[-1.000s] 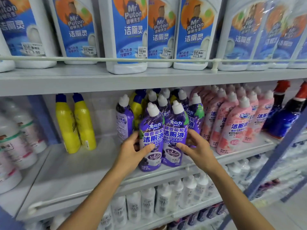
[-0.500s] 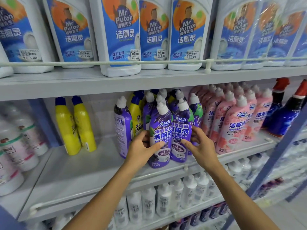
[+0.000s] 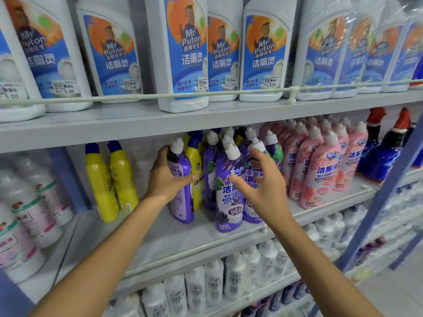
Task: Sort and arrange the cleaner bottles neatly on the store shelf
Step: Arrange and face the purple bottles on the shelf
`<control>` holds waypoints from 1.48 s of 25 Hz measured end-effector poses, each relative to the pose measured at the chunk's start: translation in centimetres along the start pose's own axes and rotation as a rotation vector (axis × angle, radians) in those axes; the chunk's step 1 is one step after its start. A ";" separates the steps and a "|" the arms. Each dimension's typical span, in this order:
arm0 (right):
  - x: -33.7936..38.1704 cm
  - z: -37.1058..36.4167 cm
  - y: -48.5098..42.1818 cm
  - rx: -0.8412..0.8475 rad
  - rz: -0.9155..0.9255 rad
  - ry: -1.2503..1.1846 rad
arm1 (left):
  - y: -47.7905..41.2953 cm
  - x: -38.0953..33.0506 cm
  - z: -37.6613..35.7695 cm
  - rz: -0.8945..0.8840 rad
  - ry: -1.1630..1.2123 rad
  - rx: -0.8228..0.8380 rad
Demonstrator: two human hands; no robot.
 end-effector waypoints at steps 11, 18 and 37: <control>-0.3 -3.9 -0.8 0.062 -0.086 0.183 | 1.5 2.7 5.2 -0.069 0.085 0.062; 0.4 -5.2 -0.9 0.100 -0.070 0.148 | 2.7 5.4 10.5 -0.035 0.042 -0.045; 6.4 -14.4 -4.0 0.361 -0.105 0.075 | 4.4 7.3 14.4 -0.021 0.133 -0.057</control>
Point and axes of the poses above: each hand's wrist, its own y-axis away from the middle knuckle, its own z-axis out of the back of the hand, x = y × z, the point moved 5 cm from there along -y, towards the middle knuckle, and after that the axes turned 7 degrees about z, right-handed, at the moved point
